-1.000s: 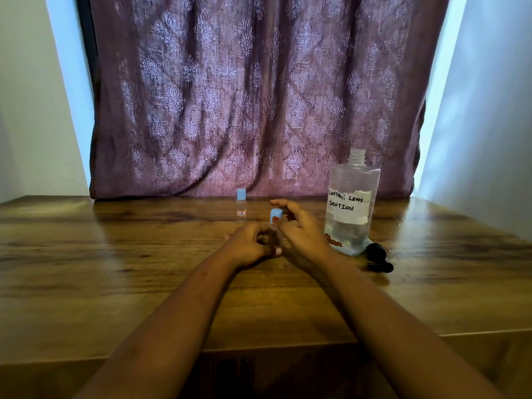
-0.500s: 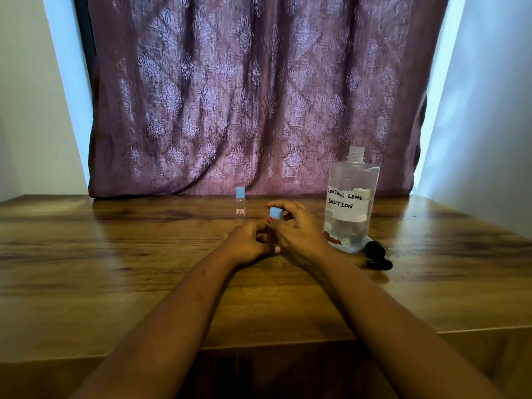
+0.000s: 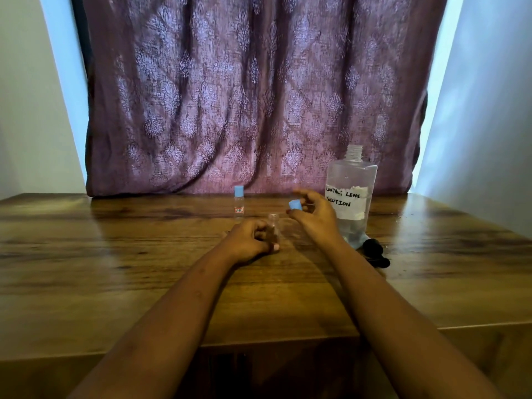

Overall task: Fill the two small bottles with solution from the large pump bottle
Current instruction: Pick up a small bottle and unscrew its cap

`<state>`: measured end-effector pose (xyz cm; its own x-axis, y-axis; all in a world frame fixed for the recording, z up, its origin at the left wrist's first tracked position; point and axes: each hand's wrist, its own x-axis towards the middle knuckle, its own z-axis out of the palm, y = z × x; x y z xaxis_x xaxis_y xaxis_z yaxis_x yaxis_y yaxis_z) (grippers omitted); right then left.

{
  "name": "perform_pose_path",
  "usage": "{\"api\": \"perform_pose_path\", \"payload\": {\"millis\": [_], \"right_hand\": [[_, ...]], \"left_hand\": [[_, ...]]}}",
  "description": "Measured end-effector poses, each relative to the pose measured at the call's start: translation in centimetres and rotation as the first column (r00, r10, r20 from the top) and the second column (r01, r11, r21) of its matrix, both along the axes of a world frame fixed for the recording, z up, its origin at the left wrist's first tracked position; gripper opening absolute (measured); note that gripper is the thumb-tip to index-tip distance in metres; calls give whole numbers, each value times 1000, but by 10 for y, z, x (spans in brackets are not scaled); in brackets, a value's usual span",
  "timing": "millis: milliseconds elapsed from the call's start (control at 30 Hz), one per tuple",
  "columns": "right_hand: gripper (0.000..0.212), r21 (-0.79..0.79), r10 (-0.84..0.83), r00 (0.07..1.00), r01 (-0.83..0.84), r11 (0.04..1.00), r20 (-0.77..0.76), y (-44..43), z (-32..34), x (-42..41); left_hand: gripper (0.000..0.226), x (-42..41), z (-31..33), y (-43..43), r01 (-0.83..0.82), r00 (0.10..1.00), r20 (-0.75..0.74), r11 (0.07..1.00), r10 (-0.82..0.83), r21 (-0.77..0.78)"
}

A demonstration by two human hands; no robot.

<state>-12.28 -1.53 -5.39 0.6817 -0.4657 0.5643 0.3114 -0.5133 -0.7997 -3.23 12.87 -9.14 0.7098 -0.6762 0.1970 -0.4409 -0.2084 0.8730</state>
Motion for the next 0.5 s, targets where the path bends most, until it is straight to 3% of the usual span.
{"api": "perform_pose_path", "payload": {"millis": [67,133,233,500], "right_hand": [[26,-71,-60,996,56,996,-61,-2,-1,-1],[22,-24,-94,983,91,996,-161,-3,-5,-2],[25,204,48,935,26,979,-352,1,-10,-7],[26,186,196,818,-111,976,-541,-1,-4,-15]], "left_hand": [[30,-1,1,1,-18,1000,-15,1000,18,10],[29,-1,1,1,-28,1000,4,999,28,28],[29,-5,4,2,-28,1000,14,999,28,46],[31,-11,8,6,-38,998,57,997,34,65]]}}
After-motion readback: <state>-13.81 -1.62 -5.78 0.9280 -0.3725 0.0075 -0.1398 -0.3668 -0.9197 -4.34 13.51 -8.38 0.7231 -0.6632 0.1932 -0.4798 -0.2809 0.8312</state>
